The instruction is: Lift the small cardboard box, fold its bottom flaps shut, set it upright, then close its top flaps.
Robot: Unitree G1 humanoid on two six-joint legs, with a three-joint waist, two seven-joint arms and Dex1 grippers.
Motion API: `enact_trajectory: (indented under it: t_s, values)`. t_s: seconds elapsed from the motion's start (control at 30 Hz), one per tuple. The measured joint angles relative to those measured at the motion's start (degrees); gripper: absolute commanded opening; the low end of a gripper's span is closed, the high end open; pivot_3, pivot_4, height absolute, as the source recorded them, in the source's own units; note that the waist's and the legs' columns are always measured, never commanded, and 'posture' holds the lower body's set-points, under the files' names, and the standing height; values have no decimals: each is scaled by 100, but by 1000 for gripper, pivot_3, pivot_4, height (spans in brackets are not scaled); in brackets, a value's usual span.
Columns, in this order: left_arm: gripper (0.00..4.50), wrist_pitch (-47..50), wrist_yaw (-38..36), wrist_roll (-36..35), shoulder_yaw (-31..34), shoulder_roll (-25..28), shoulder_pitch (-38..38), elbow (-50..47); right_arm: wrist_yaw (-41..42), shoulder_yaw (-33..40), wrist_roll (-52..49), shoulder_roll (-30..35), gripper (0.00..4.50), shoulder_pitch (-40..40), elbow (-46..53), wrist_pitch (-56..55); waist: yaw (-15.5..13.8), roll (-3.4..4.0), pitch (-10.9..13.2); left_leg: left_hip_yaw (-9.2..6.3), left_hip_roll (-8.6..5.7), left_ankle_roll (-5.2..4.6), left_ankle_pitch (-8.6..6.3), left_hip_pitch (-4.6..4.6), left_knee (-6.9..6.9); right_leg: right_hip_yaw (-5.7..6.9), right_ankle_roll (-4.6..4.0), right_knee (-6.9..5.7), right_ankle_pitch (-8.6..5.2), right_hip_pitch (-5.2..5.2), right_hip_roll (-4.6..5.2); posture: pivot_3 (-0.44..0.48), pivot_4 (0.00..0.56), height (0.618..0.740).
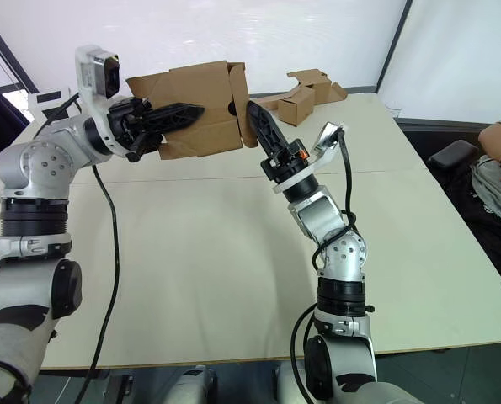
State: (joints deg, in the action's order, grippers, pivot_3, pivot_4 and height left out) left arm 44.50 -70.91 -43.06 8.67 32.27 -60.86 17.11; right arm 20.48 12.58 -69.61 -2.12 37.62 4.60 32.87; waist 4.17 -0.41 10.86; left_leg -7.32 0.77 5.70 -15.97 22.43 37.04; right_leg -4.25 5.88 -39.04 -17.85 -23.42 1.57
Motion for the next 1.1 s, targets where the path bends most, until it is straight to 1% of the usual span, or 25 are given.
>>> enact_trajectory:
  t_s: [0.47, 0.73, 0.9, 1.1]
  values:
    - [0, -37, 15, 1, 3, -25, 4, 2, -32, -210, 668, -94, 1698, 117, 41, -375, 0, 0, 0, 0, 0, 2, 1, 0, 0, 0, 0, 0, 0, 0, 0, 0, 150, 740]
    - [0, -53, 8, 2, 3, -22, 4, 5, 48, -159, 388, -117, 1698, 117, 20, -179, -1, 0, 0, 0, 0, 2, 1, 0, 0, 0, 0, 0, 0, 0, 0, 0, 150, 740]
    - [0, -111, -25, 1, 4, -25, 5, 9, 148, -218, 64, -73, 1698, -69, 266, 228, -5, 0, 0, 0, 0, 2, 1, 0, 0, 0, 0, 1, 0, 0, 1, 0, 150, 740]
    - [0, -115, -50, -4, 6, -32, 5, 10, 34, -219, 54, -96, 1698, -155, 433, 319, -2, 0, 0, -1, 0, -1, -1, 0, -1, 0, 0, 0, 0, 0, 0, 0, 150, 740]
